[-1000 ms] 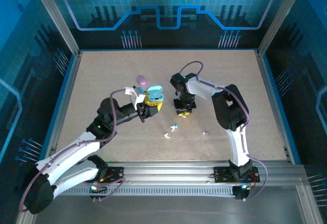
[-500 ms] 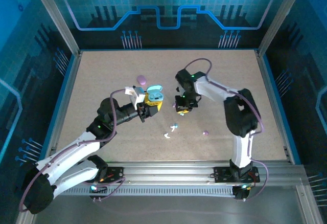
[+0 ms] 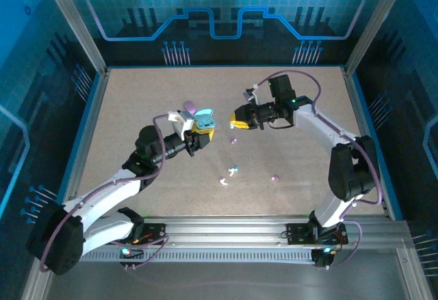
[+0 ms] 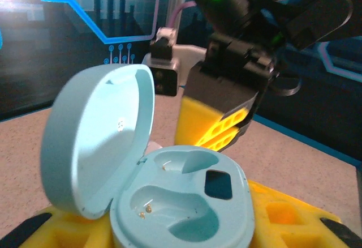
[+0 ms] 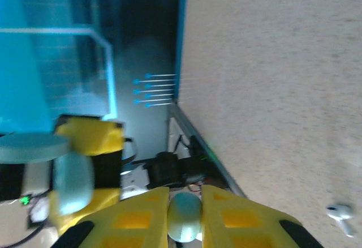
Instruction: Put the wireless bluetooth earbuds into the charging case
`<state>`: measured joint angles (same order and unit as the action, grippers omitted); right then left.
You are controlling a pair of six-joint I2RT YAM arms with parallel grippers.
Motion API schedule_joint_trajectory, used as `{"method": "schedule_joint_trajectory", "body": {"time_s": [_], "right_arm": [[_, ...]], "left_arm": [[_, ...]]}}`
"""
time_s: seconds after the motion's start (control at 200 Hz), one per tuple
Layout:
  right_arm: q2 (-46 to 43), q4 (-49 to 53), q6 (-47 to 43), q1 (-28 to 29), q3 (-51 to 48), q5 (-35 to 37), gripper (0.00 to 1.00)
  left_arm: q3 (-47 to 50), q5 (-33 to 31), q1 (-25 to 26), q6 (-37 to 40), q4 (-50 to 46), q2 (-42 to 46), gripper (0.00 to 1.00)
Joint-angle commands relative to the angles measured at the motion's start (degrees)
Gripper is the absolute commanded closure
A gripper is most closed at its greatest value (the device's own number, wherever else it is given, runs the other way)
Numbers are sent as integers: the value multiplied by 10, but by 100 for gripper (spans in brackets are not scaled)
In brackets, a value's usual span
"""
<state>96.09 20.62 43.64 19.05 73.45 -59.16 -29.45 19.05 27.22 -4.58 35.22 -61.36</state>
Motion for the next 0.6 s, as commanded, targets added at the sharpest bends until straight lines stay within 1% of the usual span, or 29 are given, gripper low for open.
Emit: {"method": "schedule_joint_trajectory", "body": {"time_s": [0.0,0.265,0.59], "right_arm": [[-15,-58,49,-7,1,-88,81],[-24,-82,81,-7,3,-100,80],[-44,-100,142,-5,10,-66,80]], "left_arm": [[10,1,-8,-1,63,-20,72],[6,20,-8,23,102,-73,72],[4,25,-7,41,147,-110,72]]}}
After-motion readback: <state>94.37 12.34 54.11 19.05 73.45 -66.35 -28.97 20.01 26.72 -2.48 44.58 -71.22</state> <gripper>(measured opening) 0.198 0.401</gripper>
